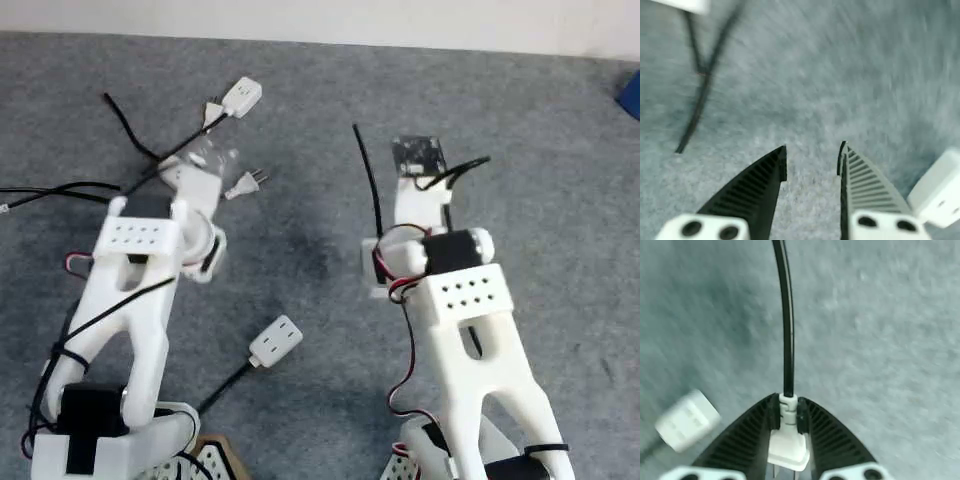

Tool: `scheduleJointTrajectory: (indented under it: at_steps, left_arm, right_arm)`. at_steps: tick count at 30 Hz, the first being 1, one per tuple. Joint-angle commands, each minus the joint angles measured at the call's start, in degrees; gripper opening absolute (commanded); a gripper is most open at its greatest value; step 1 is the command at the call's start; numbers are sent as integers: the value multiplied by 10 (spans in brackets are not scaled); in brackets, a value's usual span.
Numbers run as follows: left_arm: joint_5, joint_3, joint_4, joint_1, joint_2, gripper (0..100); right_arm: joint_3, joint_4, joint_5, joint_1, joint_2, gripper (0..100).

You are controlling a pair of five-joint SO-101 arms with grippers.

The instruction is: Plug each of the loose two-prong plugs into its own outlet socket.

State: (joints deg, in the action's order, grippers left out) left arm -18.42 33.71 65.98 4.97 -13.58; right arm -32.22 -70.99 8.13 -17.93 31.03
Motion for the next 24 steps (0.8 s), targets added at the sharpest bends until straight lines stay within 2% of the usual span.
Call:
scheduleJointTrajectory:
  at_steps: [1, 5, 10, 14, 19, 24]
  left_arm:
    - [41, -96, 62, -13, -19, 185]
    - [42, -153, 102, -40, -22, 194]
    - [60, -160, 100, -77, -23, 316]
    - [58, -154, 63, -72, -24, 329]
    - [61, -150, 51, -52, -24, 329]
    - [62, -145, 55, -88, -48, 329]
  right_arm:
    - [21, 95, 49, 16, 4, 5]
    - [-43, 248, 103, 29, 5, 5]
    - [-149, 445, 117, -41, 5, 5]
    - [-198, 542, 117, -88, 5, 5]
    - [-195, 562, 120, -109, 5, 5]
    - [-190, 560, 120, -135, 3, 5]
